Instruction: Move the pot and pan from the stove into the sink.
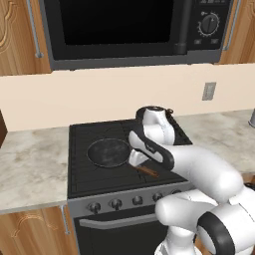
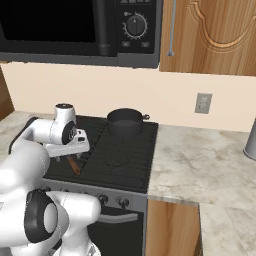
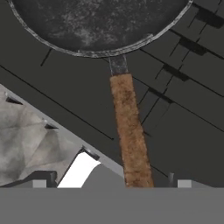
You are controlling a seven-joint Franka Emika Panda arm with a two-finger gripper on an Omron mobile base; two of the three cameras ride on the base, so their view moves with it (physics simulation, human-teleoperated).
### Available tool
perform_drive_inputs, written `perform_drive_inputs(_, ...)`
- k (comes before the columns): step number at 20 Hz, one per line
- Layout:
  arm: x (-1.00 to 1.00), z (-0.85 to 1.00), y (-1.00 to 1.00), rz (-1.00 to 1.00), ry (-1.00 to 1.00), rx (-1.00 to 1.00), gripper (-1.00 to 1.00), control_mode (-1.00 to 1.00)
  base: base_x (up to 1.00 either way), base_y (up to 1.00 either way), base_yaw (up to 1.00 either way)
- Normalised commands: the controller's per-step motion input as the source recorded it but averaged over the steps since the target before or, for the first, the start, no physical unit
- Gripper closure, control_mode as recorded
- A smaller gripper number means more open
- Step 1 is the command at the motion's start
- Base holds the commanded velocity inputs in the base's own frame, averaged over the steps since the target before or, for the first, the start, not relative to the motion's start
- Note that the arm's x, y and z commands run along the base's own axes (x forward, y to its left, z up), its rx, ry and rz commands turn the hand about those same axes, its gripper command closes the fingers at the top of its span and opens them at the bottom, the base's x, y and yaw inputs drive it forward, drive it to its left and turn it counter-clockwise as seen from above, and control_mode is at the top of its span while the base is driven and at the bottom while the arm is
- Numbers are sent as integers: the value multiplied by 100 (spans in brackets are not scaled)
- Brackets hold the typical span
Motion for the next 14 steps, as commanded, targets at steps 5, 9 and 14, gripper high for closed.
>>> perform_drive_inputs(5, 0, -7, -11, 4, -1, 7, -100, -100, 0, 0, 0)
perform_drive_inputs(9, 0, -2, 0, 0, 1, 0, -100, -100, 0, 0, 0)
perform_drive_inputs(14, 13, -16, 3, 0, 0, -4, -100, -100, 0, 0, 0)
